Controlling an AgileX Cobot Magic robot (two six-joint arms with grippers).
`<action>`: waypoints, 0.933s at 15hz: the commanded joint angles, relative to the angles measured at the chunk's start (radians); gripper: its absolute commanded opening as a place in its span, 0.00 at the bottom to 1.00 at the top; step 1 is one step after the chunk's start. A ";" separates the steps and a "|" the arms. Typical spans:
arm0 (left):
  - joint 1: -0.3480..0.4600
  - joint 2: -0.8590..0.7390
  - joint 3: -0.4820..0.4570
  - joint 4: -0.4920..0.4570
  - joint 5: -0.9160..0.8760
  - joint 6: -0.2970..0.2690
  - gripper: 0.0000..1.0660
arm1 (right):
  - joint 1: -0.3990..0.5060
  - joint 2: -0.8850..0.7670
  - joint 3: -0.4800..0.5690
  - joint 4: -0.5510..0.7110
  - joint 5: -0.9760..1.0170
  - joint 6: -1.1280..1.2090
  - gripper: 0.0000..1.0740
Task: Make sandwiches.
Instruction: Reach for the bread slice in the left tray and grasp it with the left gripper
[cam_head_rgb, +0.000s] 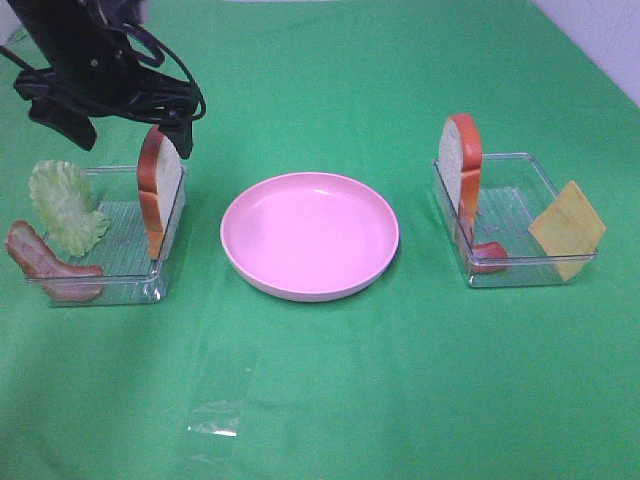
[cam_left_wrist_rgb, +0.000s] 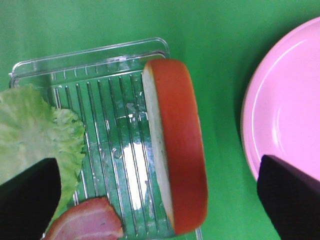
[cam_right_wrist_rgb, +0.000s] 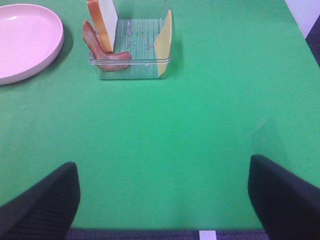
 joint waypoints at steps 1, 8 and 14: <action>-0.004 0.043 -0.006 0.000 -0.033 -0.007 0.94 | -0.002 -0.034 0.002 0.005 -0.004 0.000 0.82; -0.004 0.100 -0.006 0.013 -0.119 -0.007 0.65 | -0.002 -0.034 0.002 0.005 -0.004 0.000 0.82; -0.004 0.099 -0.006 0.010 -0.136 -0.027 0.17 | -0.002 -0.034 0.002 0.005 -0.004 0.000 0.82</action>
